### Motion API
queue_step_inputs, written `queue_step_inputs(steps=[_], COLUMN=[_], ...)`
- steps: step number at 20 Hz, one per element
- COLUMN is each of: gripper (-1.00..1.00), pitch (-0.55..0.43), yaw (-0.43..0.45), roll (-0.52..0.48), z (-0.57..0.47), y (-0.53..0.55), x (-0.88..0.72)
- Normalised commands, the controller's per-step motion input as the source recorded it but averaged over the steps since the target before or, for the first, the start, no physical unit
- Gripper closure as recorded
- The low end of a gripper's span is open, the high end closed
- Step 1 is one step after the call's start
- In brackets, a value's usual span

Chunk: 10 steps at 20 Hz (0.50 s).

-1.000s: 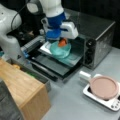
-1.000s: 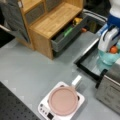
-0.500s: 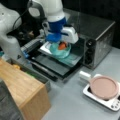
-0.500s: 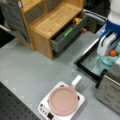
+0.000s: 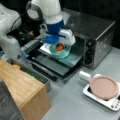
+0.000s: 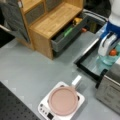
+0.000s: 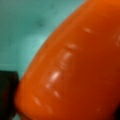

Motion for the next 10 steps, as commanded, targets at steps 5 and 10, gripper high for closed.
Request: queue_step_inputs(steps=[5,10], gripper=[-1.0,-1.0], pitch=[-0.161,-0.137], yaw=[-0.192,-0.162], roll=[0.105,0.095], z=[-0.18,-0.14], y=[0.04,0.06], x=[-0.33,-0.28])
